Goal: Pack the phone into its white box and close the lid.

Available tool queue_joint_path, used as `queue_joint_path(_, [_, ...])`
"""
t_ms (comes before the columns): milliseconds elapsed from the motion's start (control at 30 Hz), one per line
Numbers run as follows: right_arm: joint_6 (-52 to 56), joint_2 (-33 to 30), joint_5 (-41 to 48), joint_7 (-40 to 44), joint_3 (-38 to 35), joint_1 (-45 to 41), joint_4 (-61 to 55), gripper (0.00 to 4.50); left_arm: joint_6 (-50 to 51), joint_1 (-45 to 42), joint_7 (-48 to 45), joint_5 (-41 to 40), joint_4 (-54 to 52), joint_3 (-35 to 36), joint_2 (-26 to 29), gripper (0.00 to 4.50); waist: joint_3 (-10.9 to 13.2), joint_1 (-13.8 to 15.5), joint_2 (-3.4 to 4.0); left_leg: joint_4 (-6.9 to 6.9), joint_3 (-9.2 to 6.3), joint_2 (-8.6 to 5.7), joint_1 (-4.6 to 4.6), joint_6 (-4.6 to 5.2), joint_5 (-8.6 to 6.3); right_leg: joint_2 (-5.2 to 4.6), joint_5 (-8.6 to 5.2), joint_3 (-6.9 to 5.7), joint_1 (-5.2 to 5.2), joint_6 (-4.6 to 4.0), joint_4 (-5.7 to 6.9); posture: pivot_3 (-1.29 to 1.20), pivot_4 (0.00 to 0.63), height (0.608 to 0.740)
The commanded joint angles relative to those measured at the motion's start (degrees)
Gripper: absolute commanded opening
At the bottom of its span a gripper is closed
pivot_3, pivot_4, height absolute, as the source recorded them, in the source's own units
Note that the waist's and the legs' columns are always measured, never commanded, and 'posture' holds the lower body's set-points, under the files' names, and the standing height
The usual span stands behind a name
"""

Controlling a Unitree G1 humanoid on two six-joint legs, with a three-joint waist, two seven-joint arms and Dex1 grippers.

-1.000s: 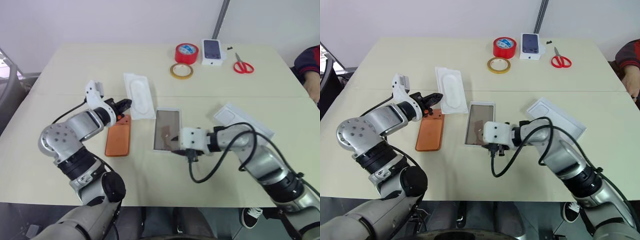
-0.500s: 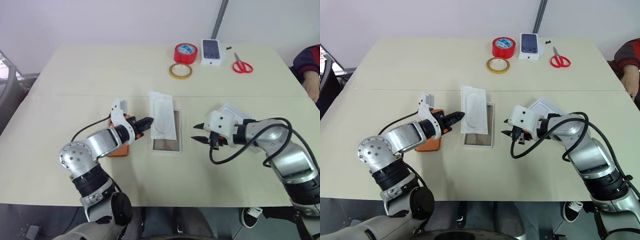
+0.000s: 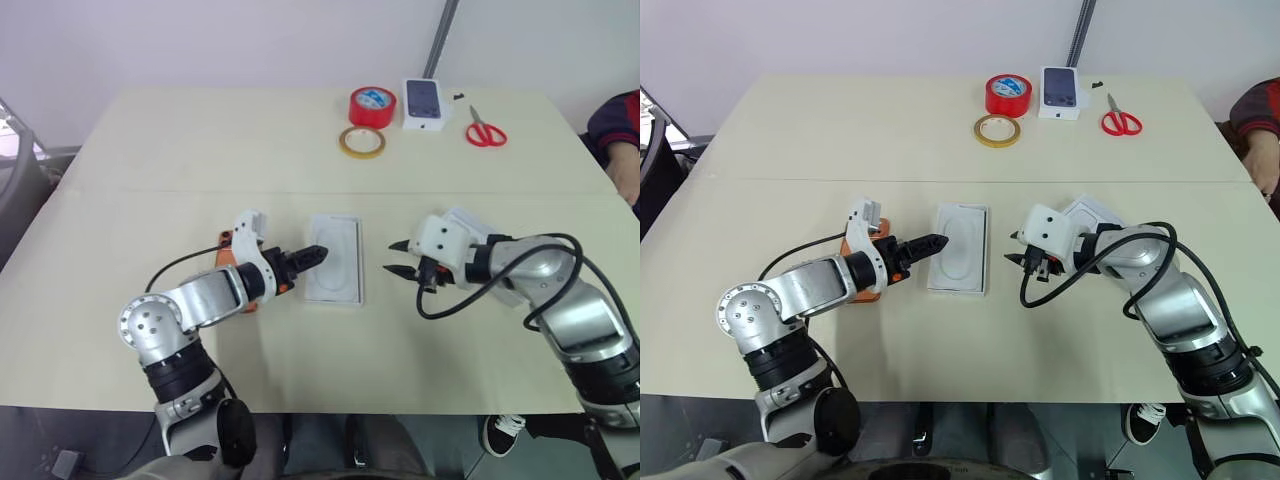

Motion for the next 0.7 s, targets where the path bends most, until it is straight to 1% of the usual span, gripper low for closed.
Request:
queue_joint_path(33, [0.5, 1.8, 0.7, -1.3, 0.4, -2.7, 0.0, 0.43, -3.1, -1.0, -1.1, -3.6, -0.9, -1.5, 5.0, 3.27, 0.0, 0.1, 0.01, 0.00, 0.00, 0.00, 0.00, 0.00, 0.00, 0.00, 0.00, 0.00, -0.01, 0.00, 0.00, 0.00, 0.150, 0.740])
queue_joint_path(67, [0.9, 2.7, 0.4, -1.8, 0.9, -3.4, 0.3, 0.03, -4.0, -0.9, -2.5, -2.7, -1.5, -2.2, 7.2, 3.27, 0.0, 0.1, 0.00, 0.00, 0.00, -0.01, 0.00, 0.00, 0.00, -0.01, 0.00, 0.00, 0.00, 0.00, 0.00, 0.00, 0.150, 0.740])
queue_joint_path(133, [1.9, 4.7, -0.4, -3.1, 2.3, -5.2, 0.9, 0.03, -6.8, -0.1, -7.3, 1.2, -3.1, -4.5, 12.8, 3.27, 0.0, 0.0, 0.01, 0.00, 0.00, -0.01, 0.01, -0.01, 0.00, -0.01, 0.00, 0.00, -0.01, 0.00, 0.00, 0.00, 0.150, 0.740])
queue_joint_path(200, [3.4, 7.1, -1.2, -4.9, 4.1, -7.2, 1.7, 0.03, -11.8, 2.3, -15.7, 8.5, -6.5, -10.1, 21.0, 3.27, 0.0, -0.3, 0.02, -0.03, 0.00, -0.01, 0.01, -0.02, 0.01, 0.00, 0.00, 0.00, -0.03, 0.00, 0.00, 0.00, 0.150, 0.740])
queue_joint_path(300, [6.3, 11.6, -3.4, -8.8, 7.5, -10.4, 3.9, 0.03, -24.7, 7.9, -29.7, 21.3, -9.4, -18.3, 32.6, 3.27, 0.0, -0.3, 0.09, -0.17, 0.06, -0.02, 0.06, -0.10, 0.06, 0.04, 0.00, 0.08, -0.10, -0.02, 0.00, 0.00, 0.150, 0.740])
queue_joint_path(367, [7.0, 14.1, -5.0, -10.8, 9.4, -11.7, 5.5, 0.03, -31.4, 11.0, -35.8, 27.4, -8.6, -21.3, 37.2, 3.27, 0.0, -0.1, 0.11, -0.23, 0.07, -0.03, 0.06, -0.13, 0.08, 0.01, -0.01, 0.08, -0.13, -0.04, -0.01, 0.00, 0.150, 0.740])
queue_joint_path(400, [7.1, 14.9, -5.7, -11.6, 10.2, -12.1, 6.2, 0.03, -34.0, 12.2, -38.0, 29.5, -8.1, -22.1, 38.4, 3.27, 0.0, 0.0, 0.10, -0.26, 0.07, -0.05, 0.06, -0.13, 0.08, -0.02, -0.01, 0.07, -0.13, -0.04, -0.03, 0.00, 0.150, 0.740])
queue_joint_path(467, [7.5, 15.4, -10.8, -13.5, 15.0, -13.7, 9.5, 0.03, -38.3, 14.8, -42.1, 33.3, -6.9, -22.9, 40.7, 3.27, 0.0, 0.1, 0.10, -0.26, 0.07, -0.07, 0.05, -0.13, 0.08, -0.05, -0.01, 0.07, -0.13, -0.04, -0.05, 0.00, 0.150, 0.740])
queue_joint_path(500, [6.8, 15.9, -12.0, -14.0, 16.3, -14.1, 11.0, 0.03, -40.2, 16.1, -44.0, 35.0, -6.6, -23.3, 41.8, 3.27, 0.0, 0.1, 0.10, -0.26, 0.08, -0.08, 0.04, -0.12, 0.08, -0.08, -0.01, 0.07, -0.14, -0.05, -0.05, 0.00, 0.150, 0.740])
queue_joint_path(633, [5.4, 19.3, -12.8, -15.2, 17.7, -15.6, 16.4, 0.03, -45.7, 20.2, -50.1, 40.1, -7.0, -24.8, 44.3, 3.27, 0.0, -0.2, 0.10, -0.32, 0.08, -0.07, 0.04, -0.08, 0.06, -0.10, -0.01, 0.07, -0.18, -0.05, -0.05, 0.00, 0.150, 0.740])
queue_joint_path(700, [4.1, 20.6, -13.7, -15.6, 18.2, -16.2, 18.8, 0.03, -47.9, 22.5, -53.3, 40.4, -8.5, -24.3, 44.4, 3.27, 0.0, -0.3, 0.11, -0.42, 0.11, -0.07, 0.03, -0.07, 0.06, -0.11, -0.01, 0.10, -0.23, -0.05, -0.05, 0.00, 0.150, 0.740])
